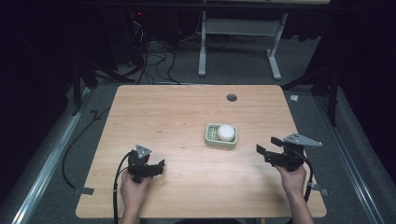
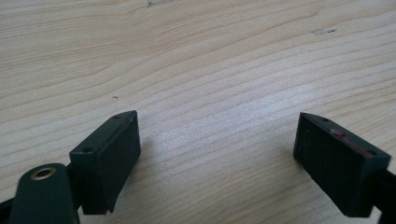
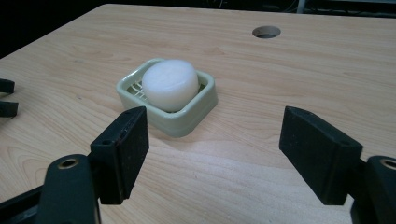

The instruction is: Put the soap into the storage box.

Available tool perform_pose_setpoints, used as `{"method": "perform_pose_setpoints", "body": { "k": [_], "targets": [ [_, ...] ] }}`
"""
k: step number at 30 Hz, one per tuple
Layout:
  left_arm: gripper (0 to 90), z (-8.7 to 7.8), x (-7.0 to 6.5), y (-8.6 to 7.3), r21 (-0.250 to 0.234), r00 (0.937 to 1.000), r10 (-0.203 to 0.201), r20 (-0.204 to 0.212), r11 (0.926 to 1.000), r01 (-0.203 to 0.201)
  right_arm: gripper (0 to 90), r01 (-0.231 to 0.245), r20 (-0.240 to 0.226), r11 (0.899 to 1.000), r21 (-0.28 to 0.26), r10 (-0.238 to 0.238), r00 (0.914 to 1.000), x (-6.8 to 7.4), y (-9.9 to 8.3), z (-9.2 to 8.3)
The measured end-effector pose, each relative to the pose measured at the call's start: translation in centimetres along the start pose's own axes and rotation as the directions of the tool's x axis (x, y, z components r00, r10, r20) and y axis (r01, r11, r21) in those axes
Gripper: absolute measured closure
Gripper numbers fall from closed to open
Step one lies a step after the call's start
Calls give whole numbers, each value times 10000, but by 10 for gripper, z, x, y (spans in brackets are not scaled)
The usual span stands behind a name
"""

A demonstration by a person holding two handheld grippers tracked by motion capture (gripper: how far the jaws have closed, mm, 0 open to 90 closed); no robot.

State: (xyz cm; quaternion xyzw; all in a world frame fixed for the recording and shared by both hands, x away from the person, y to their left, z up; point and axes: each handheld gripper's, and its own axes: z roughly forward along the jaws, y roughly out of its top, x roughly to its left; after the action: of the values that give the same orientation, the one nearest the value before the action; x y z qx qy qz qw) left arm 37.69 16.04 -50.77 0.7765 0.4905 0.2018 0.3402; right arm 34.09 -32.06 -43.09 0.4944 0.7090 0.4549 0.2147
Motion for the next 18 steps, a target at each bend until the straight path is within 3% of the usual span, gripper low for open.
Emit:
{"method": "perform_pose_setpoints", "body": {
  "k": [18],
  "targets": [
    [153, 0, 0, 0, 3, 10000, 6, -3, 10000, -6, 253, -180, -177, 9996, 208, 183, 9997, 5, -12, 5]
  ]
}}
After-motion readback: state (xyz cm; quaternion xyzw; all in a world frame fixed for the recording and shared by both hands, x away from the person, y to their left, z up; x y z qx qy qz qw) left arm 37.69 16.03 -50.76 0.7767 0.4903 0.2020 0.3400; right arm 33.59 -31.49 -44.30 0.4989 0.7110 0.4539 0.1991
